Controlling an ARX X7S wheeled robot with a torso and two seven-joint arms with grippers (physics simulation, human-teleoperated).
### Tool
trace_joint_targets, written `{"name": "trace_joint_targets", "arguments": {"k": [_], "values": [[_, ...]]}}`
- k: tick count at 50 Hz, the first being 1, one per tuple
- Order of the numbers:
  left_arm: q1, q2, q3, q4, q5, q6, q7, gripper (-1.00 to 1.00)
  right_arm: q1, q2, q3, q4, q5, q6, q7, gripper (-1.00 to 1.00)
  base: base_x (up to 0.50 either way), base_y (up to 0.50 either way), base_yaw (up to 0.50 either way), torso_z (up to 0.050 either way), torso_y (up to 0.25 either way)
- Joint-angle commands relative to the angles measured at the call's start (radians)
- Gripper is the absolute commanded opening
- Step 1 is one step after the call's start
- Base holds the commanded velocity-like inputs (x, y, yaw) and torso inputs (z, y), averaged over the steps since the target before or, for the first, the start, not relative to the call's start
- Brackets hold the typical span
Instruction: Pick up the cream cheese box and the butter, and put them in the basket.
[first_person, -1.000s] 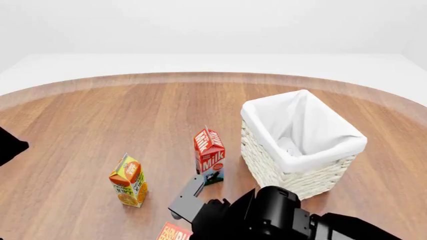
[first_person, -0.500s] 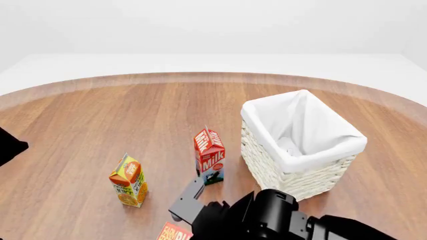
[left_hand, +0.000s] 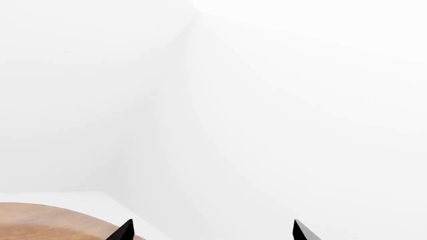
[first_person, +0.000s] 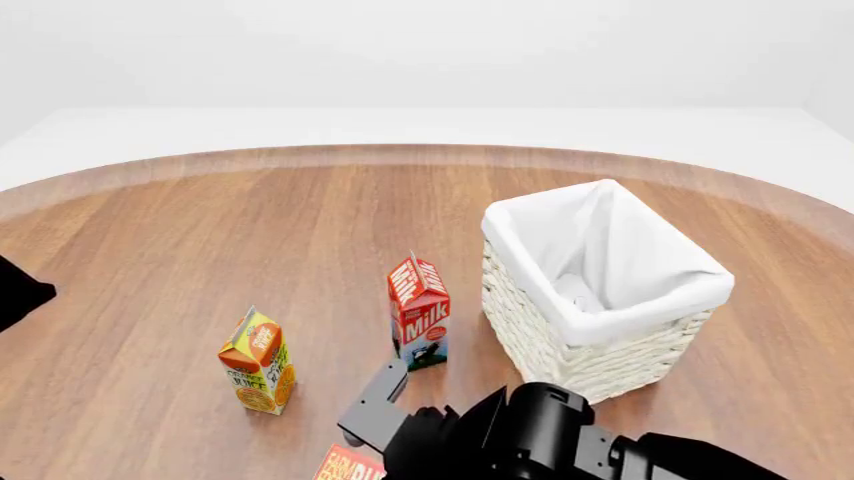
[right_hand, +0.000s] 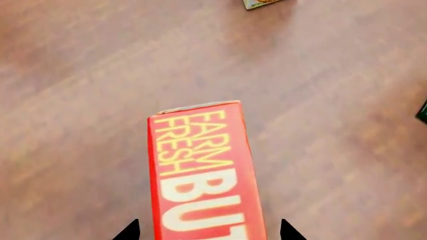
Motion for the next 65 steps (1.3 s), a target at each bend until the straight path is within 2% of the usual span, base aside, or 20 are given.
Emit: {"name": "trace_joint_targets", "arguments": {"k": [1,23,24,42,53,65], "values": [[-0.001,-0.001,0.000,-0.002,-0.001,0.001,0.000,1.00,-0.003,-0.001,-0.005,0.012,-0.008,-0.012,-0.008,1.00,0.00,0.00,0.00,0.000,0.000],[-0.006,-0.001,0.005,-0.008,0.003,0.003,0.001,1.00,-0.009,-0.007,-0.023,0.030,-0.018,-0.025,-0.030,1.00,0.00,0.00,0.00,0.000,0.000],[-0.005,0.000,0.005,-0.009,0.004,0.005,0.002,1.00,-0.008,-0.007,-0.023,0.028,-0.018,-0.024,-0.026,-1.00,0.00,0.00,0.00,0.000,0.000],[-0.004,-0.004,0.002,-0.006,-0.001,0.005,-0.001,1.00,0.001,-0.004,-0.024,0.011,-0.019,-0.020,-0.007,-1.00,0.00,0.00,0.00,0.000,0.000],[-0.002,-0.006,0.000,-0.005,-0.003,0.005,-0.004,1.00,0.080,0.066,0.076,-0.210,0.043,-0.004,0.122,-1.00,0.00,0.00,0.00,0.001,0.000],[0.001,-0.007,-0.003,-0.001,-0.005,0.006,-0.007,1.00,0.112,0.090,0.110,-0.256,0.060,0.001,0.166,-1.00,0.00,0.00,0.00,0.000,0.001]]}}
